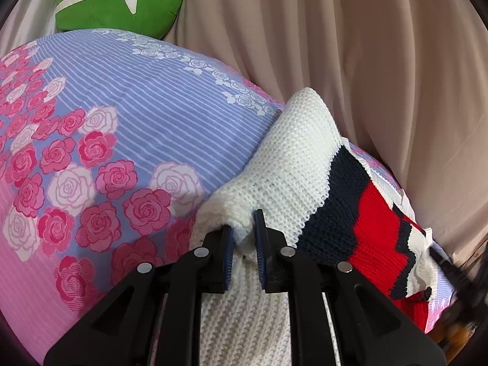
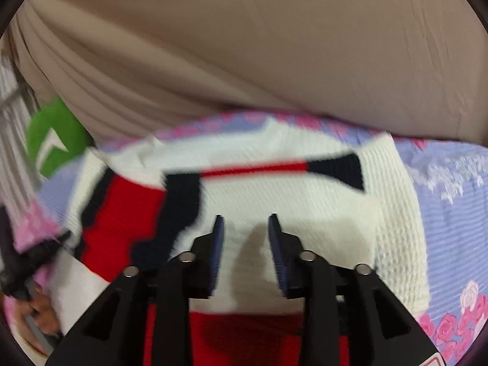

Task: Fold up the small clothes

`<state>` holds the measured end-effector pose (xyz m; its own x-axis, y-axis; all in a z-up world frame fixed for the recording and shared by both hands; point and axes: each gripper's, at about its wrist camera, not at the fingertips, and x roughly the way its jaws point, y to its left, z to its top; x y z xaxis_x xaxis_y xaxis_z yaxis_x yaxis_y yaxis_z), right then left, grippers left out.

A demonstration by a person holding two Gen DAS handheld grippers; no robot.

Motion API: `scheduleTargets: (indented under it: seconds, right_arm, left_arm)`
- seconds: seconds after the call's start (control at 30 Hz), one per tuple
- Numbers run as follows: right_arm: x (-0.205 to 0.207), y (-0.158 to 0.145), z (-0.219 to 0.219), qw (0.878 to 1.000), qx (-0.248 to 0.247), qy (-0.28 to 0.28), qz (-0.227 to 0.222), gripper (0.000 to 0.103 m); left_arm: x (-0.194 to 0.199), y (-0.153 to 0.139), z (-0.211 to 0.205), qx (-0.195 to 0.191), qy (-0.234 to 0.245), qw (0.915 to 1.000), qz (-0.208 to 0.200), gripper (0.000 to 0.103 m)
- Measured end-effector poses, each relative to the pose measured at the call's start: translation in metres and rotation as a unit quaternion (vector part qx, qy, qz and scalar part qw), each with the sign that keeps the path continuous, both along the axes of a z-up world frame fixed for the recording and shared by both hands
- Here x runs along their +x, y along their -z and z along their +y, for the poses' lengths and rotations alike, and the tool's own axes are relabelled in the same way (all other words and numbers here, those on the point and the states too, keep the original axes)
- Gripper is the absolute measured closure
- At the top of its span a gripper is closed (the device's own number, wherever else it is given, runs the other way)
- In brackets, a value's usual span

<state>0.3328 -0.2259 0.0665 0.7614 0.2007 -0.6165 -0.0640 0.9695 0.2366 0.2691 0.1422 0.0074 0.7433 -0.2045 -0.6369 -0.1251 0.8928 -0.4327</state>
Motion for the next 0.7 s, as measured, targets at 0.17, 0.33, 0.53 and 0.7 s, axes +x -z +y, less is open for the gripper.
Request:
scheduleTargets:
  seconds: [0.17,0.33,0.53,0.7]
  right_arm:
    - [0.045,0.02,0.042,0.997,-0.052,-0.04,0.041,0.035]
    - [0.048,0.036,0.059,0.992,-0.1,-0.066,0.036,0.095]
    - [0.029,-0.005,0.033,0.998,-0.015,-0.051,-0.045,0.097]
    - [0.065,0.044,0.034,0.997,-0.056,-0.047,0.034,0.096]
  left_arm:
    - [0.001,0.001,0.0,-0.004,0.003,1.0,-0.002,0.089]
    - [0.001,0.001,0.002,-0.01,0.004,0.9999,-0.004,0.089]
    - [0.001,0.002,0.001,-0.006,0.005,1.0,-0.004,0.087]
    - [0.002,0.002,0.0,-0.003,0.007,1.0,-0.003,0.086]
